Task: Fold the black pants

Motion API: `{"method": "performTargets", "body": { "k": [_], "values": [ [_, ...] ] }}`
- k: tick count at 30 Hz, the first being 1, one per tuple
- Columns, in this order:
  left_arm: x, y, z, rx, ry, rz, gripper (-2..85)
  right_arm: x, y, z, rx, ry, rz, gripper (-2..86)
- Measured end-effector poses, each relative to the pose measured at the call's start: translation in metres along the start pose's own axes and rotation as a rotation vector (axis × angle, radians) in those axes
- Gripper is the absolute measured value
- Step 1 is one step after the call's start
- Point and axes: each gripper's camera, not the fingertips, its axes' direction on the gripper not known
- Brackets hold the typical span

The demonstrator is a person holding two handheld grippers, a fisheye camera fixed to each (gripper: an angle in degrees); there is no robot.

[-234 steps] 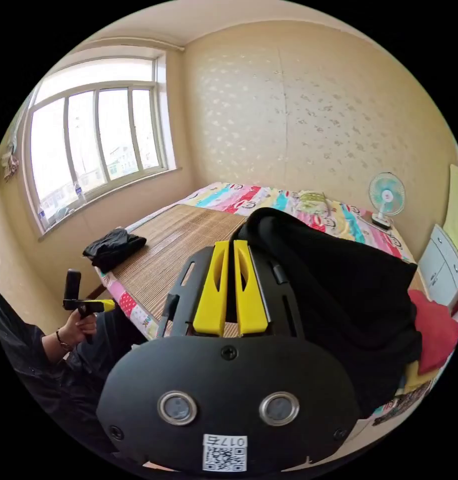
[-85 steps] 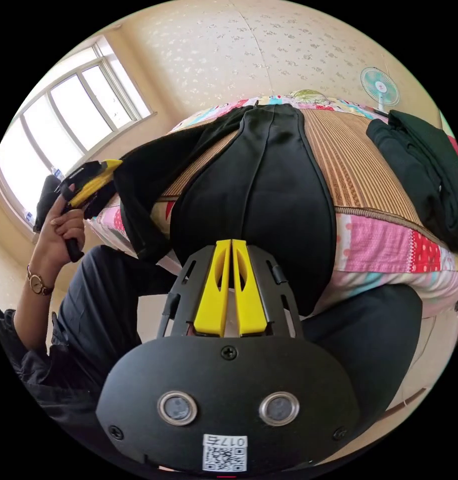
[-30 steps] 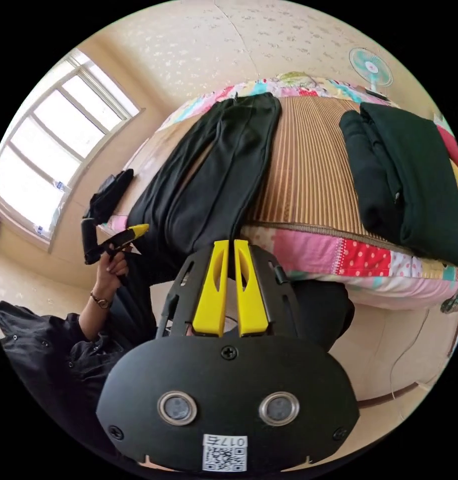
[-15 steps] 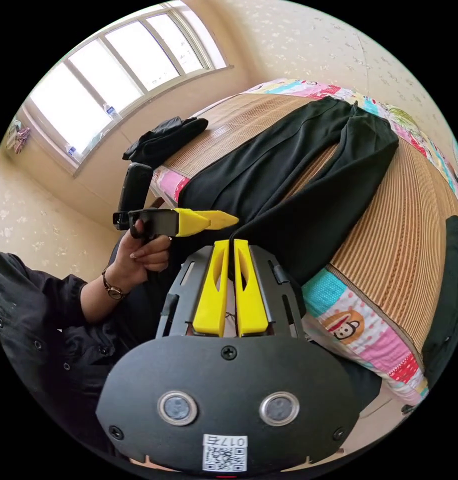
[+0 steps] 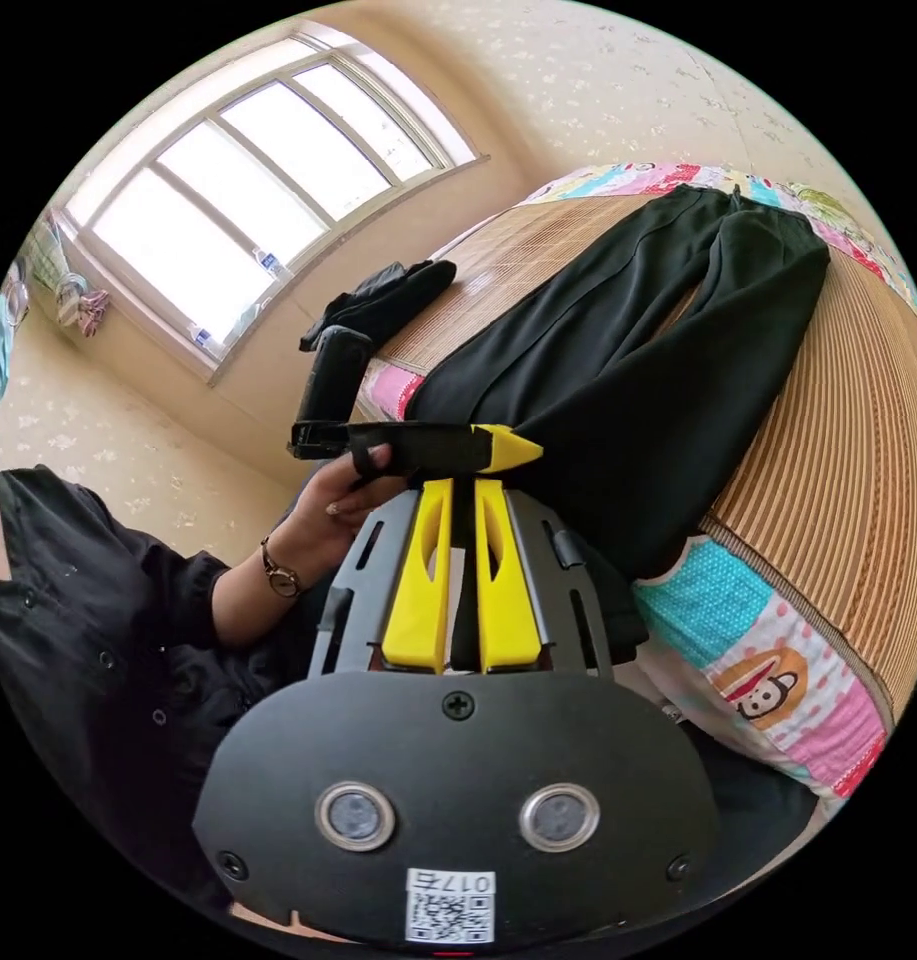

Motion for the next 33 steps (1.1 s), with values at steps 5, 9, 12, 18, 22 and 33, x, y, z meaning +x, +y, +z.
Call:
{"method": "performTargets", "body": {
  "k": [5,9,12,18,22,33],
  "values": [
    [0.012,0.004,-0.002,0.015,-0.029,0.051,2.4,0.074,-0.024,-0.053,0.025,-0.109,-0.004,6.6],
    [0.014,0.006,0.0,0.008,-0.008,0.054,2.1,0.197,-0.082,-0.093,0.109,-0.087,0.174,8.8],
    [0.012,0.007,0.003,-0.001,0.008,0.047,2.0,0.308,-0.136,-0.108,0.198,-0.028,0.387,10.6],
    [0.01,0.003,0.013,-0.063,0.053,0.037,2.0,0.459,-0.232,-0.103,0.358,0.168,0.716,13.5],
    [0.018,-0.003,0.014,-0.101,0.01,0.078,1.9,0.49,-0.286,-0.072,0.37,0.363,0.798,13.7],
    [0.044,-0.009,0.022,-0.198,0.008,0.182,1.3,0.449,-0.416,0.031,-0.018,1.094,0.449,4.1]
  ]
}}
